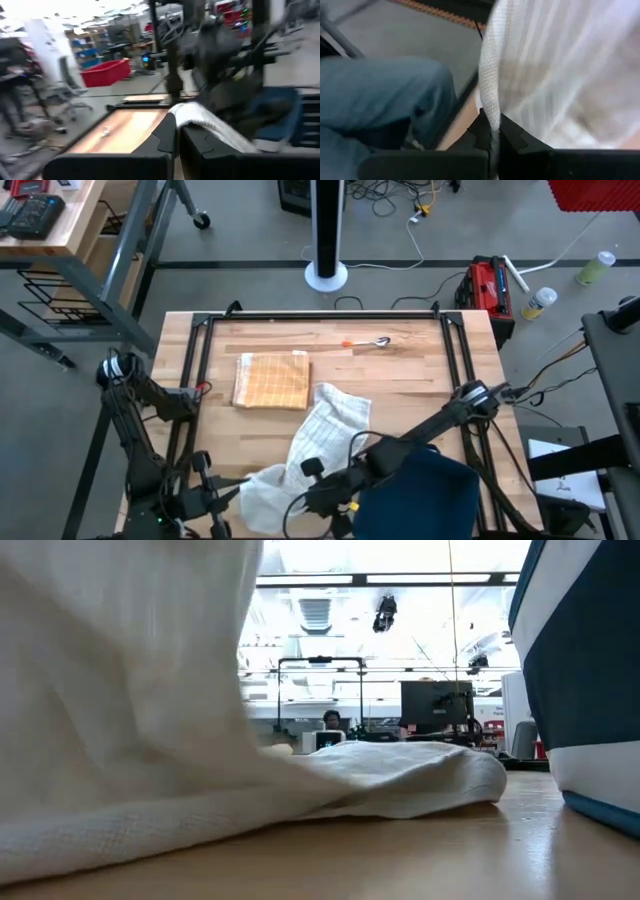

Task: Fold towel
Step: Fold the white towel

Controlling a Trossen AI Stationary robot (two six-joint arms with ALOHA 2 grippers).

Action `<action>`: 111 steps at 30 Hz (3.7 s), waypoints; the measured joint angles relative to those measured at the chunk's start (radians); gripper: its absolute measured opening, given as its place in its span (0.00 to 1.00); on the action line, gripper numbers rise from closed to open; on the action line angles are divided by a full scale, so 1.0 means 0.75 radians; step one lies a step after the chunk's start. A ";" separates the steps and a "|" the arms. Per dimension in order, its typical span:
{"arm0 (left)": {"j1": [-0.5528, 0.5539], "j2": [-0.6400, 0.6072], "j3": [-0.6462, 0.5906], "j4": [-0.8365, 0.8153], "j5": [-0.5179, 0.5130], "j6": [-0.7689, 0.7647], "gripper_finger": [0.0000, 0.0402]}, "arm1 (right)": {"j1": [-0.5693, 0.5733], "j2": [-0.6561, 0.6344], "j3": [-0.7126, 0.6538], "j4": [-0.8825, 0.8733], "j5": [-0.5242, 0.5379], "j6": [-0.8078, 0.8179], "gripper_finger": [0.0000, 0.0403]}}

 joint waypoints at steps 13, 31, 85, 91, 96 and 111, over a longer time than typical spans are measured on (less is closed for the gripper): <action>-0.260 0.156 -0.013 -0.025 0.127 -0.810 0.00 | 0.018 -0.056 -0.026 -0.219 -0.013 0.166 0.25; -0.182 0.494 -0.015 -0.058 1.278 -1.713 0.00 | -0.316 -0.285 0.149 -1.100 0.183 0.366 0.41; -0.175 0.711 1.139 -2.210 0.085 -1.738 0.00 | -0.305 0.083 0.725 -0.901 -0.269 -0.268 0.46; -0.064 0.709 1.335 -2.270 0.087 -1.354 0.00 | -0.181 0.082 0.730 -0.694 -0.232 -0.380 0.46; 0.035 0.706 1.422 -2.297 0.254 -1.219 0.00 | -0.148 0.094 0.677 -0.591 -0.301 -0.411 0.46; 0.312 0.668 1.352 -2.394 0.263 -1.139 0.00 | -0.187 0.005 0.225 -0.070 -0.018 -0.430 0.04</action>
